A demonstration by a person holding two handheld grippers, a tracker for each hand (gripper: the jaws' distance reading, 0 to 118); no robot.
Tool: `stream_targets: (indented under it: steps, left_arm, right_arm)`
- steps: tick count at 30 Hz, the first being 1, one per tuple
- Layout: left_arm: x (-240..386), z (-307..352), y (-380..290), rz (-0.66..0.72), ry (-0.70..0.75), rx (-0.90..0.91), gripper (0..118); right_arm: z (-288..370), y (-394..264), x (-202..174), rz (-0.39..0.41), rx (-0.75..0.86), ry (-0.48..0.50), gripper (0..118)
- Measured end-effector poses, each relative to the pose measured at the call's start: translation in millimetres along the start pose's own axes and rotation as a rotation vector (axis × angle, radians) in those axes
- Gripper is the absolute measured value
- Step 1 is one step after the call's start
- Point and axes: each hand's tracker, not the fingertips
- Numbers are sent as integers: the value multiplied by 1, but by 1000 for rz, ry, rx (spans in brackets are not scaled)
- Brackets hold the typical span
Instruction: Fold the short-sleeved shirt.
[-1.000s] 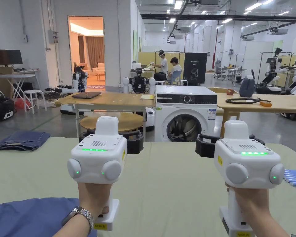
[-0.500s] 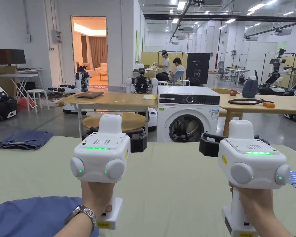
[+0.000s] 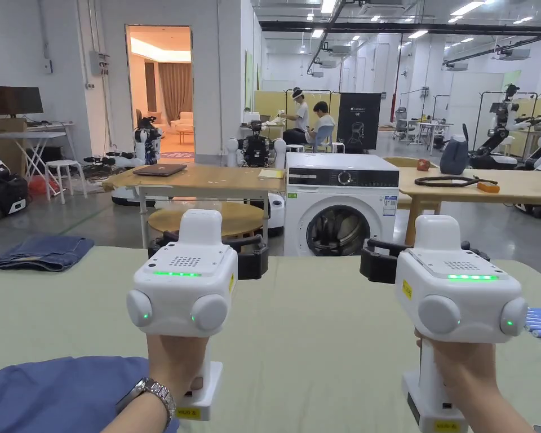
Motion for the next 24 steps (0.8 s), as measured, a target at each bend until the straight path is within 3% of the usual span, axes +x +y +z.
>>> stream_targets:
  steps: [16,18,19,20,21,22,23,24]
  left_arm:
    - [14,9,-1,-35,-39,-6,118]
    - [15,13,-2,-45,-48,0,107]
    - [16,15,-2,-52,-48,4,67]
    - [16,17,-1,-60,-47,8,22]
    - [16,19,1,-64,-50,5,0]
    - [15,18,2,-67,-52,-10,0]
    - [12,19,1,-57,-51,-22,0]
    - [8,20,1,-48,-83,-25,0]
  right_arm:
    - [14,-2,-7,-3,22,9,118]
    - [14,-3,-6,-9,5,12,118]
    - [13,-3,-6,-12,-17,29,109]
    - [13,-4,-5,-8,-25,43,84]
    - [14,-6,-7,1,-22,48,33]
    - [14,-8,-12,27,-14,33,0]
    - [13,-9,-17,64,-18,1,0]
    - [15,-11,-22,45,-4,9,0]
